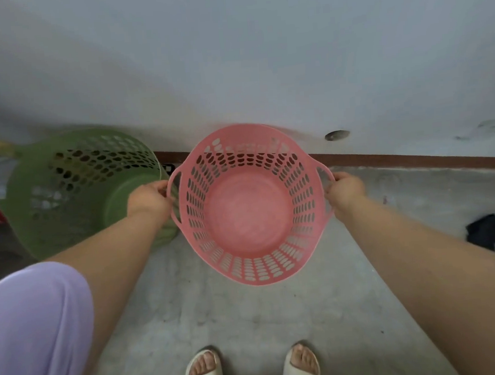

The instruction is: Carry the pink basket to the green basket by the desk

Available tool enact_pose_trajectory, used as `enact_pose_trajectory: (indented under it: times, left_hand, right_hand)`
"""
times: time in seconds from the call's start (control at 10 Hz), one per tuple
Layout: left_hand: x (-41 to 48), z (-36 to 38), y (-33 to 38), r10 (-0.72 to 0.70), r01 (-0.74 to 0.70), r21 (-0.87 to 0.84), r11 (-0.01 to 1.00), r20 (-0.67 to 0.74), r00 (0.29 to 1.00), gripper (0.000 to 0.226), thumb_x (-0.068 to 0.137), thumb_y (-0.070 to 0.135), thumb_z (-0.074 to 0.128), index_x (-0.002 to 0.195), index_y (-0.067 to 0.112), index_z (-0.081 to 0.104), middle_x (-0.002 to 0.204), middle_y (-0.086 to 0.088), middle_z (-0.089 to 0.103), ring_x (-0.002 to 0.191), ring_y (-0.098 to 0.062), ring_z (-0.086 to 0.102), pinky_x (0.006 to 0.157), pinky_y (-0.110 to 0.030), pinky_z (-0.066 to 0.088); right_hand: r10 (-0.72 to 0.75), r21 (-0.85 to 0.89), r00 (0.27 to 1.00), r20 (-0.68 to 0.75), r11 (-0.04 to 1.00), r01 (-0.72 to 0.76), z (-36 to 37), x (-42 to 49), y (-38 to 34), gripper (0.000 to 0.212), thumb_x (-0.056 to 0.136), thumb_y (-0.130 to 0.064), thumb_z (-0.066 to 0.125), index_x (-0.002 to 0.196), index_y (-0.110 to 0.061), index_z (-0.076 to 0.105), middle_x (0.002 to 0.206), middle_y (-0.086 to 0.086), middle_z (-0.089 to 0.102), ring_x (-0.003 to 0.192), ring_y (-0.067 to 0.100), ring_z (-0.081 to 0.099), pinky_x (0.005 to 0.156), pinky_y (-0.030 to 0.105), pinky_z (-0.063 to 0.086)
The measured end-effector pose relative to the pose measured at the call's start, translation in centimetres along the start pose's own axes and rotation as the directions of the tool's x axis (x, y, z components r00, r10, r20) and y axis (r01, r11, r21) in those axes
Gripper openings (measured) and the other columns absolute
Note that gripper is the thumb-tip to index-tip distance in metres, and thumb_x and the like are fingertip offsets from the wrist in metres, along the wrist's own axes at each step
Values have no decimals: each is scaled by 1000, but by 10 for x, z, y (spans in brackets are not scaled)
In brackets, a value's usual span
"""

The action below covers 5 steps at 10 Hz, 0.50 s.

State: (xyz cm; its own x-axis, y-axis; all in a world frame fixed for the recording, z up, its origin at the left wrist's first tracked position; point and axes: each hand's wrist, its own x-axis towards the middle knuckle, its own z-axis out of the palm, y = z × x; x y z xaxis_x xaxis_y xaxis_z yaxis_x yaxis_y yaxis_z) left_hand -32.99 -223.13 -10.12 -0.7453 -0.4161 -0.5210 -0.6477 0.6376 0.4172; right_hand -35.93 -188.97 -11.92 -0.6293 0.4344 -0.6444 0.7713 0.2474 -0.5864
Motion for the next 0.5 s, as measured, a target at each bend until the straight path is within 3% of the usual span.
enact_pose_trajectory:
  times: [0.2,0.3,0.4,0.5]
  left_hand:
    - [16,10,-6,-6,7,40,999,-28,1000,38,90,3,49,120,19,65,110,-11,71,97,-31,65,83,-35,51]
    - [10,6,-3,9,-4,126,992,-38,999,31,89,4,48,114,13,65,106,-15,69,90,-33,63,76,-35,50]
    - [-2,-1,5,-12,21,200,980,-45,999,33,88,9,56,121,9,57,126,-21,55,98,-40,62,86,-42,53]
    - [-23,-18,25,21,-10,225,974,-48,999,50,88,18,60,136,12,47,144,-18,38,111,-40,57,95,-43,49]
  right_hand:
    - [-41,-36,999,8,998,41,12,10,6,37,92,4,38,112,-10,65,75,2,60,62,16,51,58,28,41]
    - [-75,-178,997,22,981,78,15,-1,-3,50,92,4,33,139,-8,46,126,17,58,93,30,60,76,38,49]
    - [-140,-323,990,19,936,139,17,-22,-15,57,89,3,39,145,-8,33,151,16,31,126,41,47,99,53,47]
    - [-229,-370,970,81,897,242,13,-52,-35,50,87,1,46,136,-2,42,144,18,36,124,41,47,97,54,48]
